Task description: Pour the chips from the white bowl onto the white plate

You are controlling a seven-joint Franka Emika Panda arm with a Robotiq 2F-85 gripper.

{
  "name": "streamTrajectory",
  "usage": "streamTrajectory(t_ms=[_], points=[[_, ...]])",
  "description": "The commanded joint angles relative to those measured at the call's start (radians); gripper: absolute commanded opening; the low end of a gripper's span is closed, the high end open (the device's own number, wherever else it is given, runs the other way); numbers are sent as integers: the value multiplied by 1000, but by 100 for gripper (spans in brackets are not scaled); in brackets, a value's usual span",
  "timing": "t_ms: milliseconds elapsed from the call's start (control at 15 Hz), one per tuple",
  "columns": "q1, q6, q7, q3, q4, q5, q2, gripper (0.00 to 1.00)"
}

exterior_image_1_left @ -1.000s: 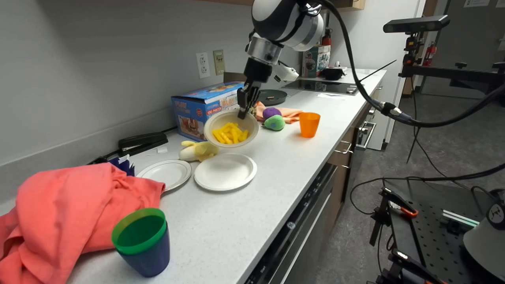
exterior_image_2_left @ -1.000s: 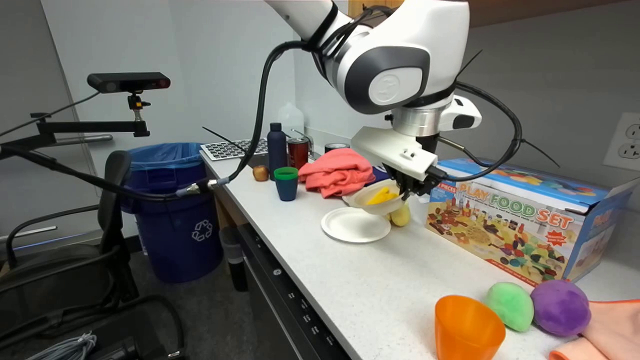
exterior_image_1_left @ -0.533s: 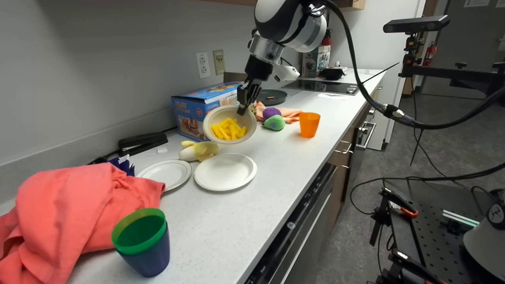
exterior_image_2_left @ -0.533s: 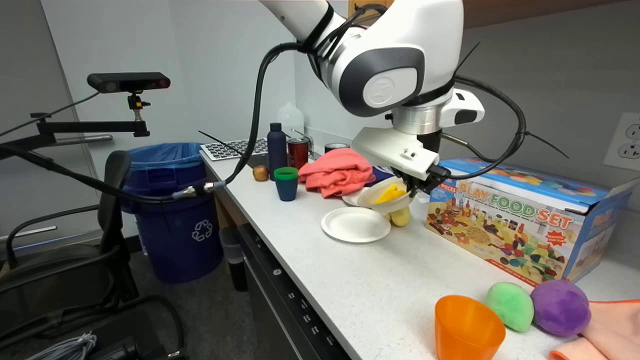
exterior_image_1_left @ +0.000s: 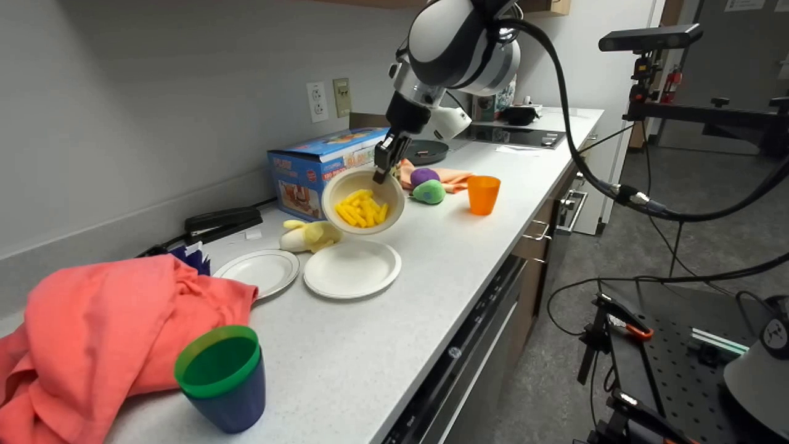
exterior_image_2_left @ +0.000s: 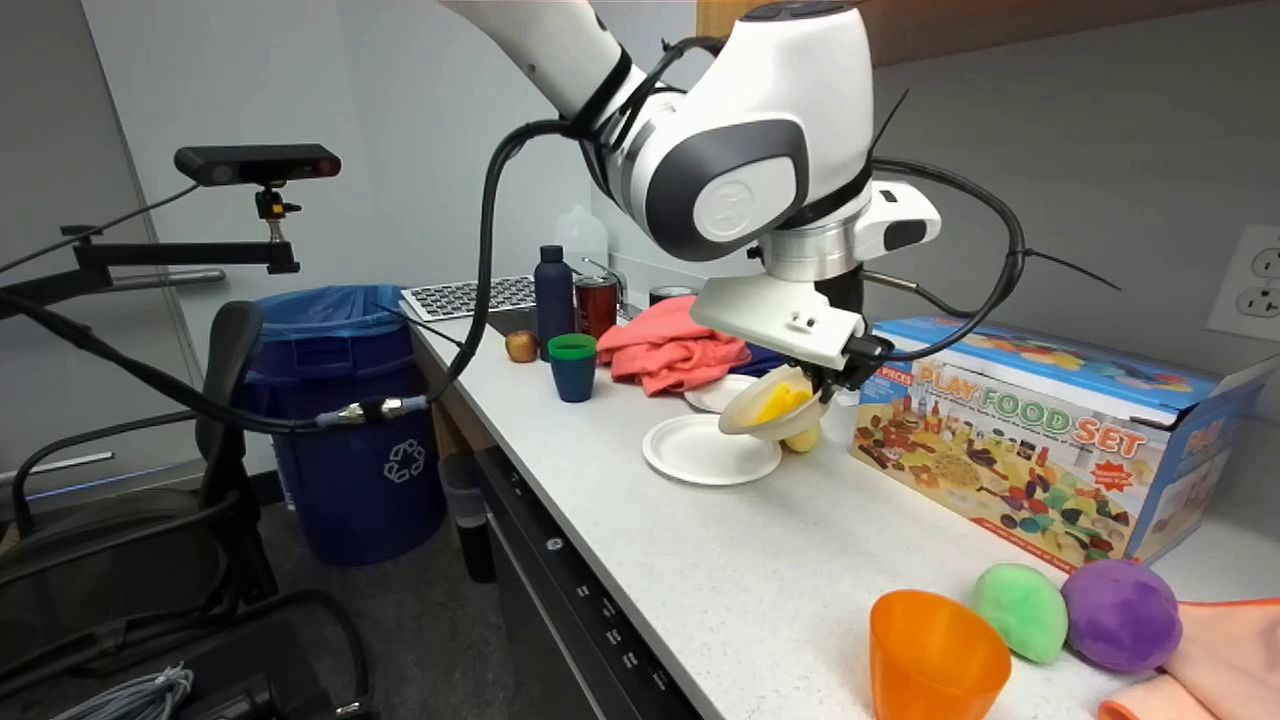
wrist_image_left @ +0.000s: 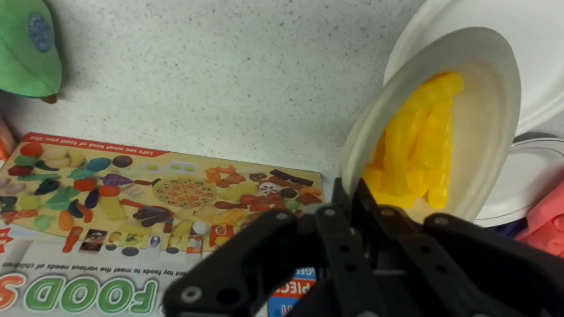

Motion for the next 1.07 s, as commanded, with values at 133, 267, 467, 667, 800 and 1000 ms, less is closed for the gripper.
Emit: streamTrajectory(t_ms=[133,267,467,667,800,1000], points=[[33,111,1,-2,-101,-130,-59,1],[53,147,27,0,-109,-184,-50,1],[83,230,27,-3,-126,-242,-44,1],[116,314,44,-11,-139,-304,-35,1],[130,383,45,-10,-146,-327,-26,1],[142,497,27,-5,-152,-327,-5,1]])
